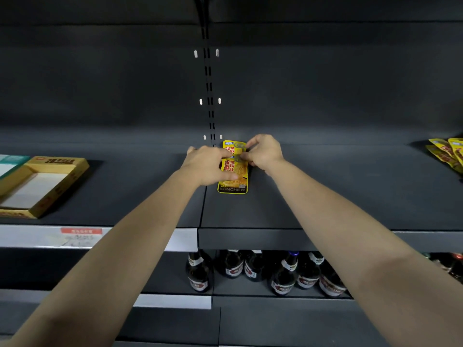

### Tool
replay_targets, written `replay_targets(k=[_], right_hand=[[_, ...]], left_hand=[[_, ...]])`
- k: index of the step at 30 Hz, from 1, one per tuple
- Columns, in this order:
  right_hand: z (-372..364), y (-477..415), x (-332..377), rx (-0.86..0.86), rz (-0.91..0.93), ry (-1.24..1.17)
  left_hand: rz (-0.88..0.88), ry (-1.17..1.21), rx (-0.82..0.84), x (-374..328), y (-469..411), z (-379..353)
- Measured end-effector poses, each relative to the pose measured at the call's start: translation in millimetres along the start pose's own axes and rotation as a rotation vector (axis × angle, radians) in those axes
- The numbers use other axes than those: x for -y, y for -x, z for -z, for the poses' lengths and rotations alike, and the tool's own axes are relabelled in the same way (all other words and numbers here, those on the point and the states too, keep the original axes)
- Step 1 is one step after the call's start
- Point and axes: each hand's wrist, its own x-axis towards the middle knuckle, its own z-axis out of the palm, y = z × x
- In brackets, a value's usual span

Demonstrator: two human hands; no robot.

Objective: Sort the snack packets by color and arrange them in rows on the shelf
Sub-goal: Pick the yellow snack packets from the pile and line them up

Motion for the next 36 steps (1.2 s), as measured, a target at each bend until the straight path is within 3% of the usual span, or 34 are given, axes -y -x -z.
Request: replay_targets(k=[7, 14, 20, 28, 36], right_hand=[[9.0, 7.7, -3.9, -0.009, 0.071, 0.103], [58.7, 32.8, -16.1, -0.008, 0.199, 0.532], [138.8, 69.6, -52.7, -0.054, 0.154, 0.722], [264.1, 138.5, -122.9, -0.237, -0.028, 0.689], [387.8, 195.4, -193.4, -0.328, -0.067, 0.701]], left_hand=[[-0.010, -0.083, -0.014, -3.1, 4.9, 2.3], [-0.075, -0.138, -0.094, -41.5, -3.6, 8.4], [-0.257, -0.117, -0.107, -123.1, -15.2, -0.9], [-0.528, -0.065, -0.060, -270.9, -16.9, -25.4], [-0.653, -0.080, -0.044, -421.5, -11.8, -50.1]])
